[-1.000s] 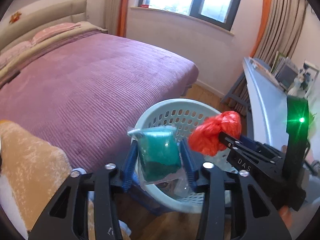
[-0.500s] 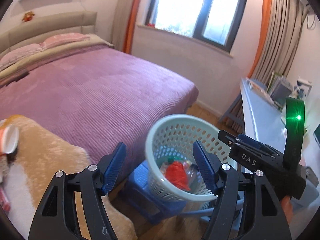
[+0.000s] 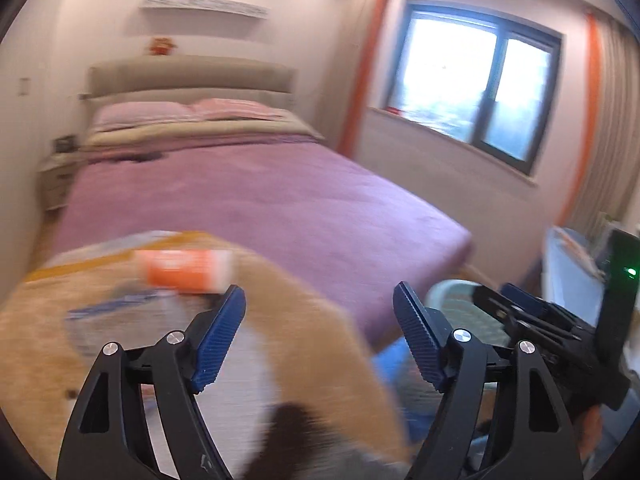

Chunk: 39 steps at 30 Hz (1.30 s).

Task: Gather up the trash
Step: 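Carry both items over the blue basket and open both grippers to drop them, then grasp the white milk carton with the left gripper while the right grasps the card game box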

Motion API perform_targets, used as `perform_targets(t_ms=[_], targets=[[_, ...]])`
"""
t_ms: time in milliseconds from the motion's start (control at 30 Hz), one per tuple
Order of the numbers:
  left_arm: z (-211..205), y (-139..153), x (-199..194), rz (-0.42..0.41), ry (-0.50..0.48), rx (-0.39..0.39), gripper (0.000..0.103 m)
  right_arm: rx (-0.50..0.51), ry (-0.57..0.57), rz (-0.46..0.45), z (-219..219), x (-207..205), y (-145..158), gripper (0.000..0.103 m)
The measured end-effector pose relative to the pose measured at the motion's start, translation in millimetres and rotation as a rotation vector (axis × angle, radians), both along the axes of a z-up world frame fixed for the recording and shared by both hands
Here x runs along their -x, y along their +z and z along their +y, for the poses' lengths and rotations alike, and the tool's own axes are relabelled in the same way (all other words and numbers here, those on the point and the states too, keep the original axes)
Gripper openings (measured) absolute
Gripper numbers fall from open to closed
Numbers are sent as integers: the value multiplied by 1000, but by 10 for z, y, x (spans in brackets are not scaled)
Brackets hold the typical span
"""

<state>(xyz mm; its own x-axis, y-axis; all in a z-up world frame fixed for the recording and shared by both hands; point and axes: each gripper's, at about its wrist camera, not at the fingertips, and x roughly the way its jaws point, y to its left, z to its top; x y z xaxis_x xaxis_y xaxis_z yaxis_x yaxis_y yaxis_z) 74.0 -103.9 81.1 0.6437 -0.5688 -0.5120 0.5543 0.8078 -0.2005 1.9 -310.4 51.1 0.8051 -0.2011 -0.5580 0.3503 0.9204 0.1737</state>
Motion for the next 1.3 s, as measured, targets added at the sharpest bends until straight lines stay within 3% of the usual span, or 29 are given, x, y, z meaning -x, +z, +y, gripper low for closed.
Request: perform_targets(t_ms=[167, 333, 400, 467, 700, 833, 967, 1100, 1300], targets=[[789, -113, -308, 20, 164, -64, 76, -21, 186, 41, 677, -452, -203, 61], [1332, -247, -654, 57, 259, -117, 76, -89, 315, 134, 1257, -811, -483, 61], [1559, -325, -756, 77, 266, -95, 76, -97, 364, 165, 1557, -909, -590, 64], [1711, -373, -900, 111, 257, -60, 76, -88, 399, 183, 1816, -969, -665, 74], [1785, -637, -1277, 212, 166, -16, 76, -56, 452, 245, 2440, -1244, -835, 87], [1693, -757, -1471, 253, 141, -8, 78, -18, 418, 303, 2567, -1398, -975, 87], [1606, -821, -1525, 270, 109, 4, 75, -42, 408, 328, 2504, -1400, -1065, 87], [1530, -896, -1495, 290, 59, -10, 62, -50, 322, 314, 2187, -1227, -1038, 87], [1378, -954, -1309, 307, -52, -95, 64, -139, 207, 301, 1617, -1054, -1061, 82]])
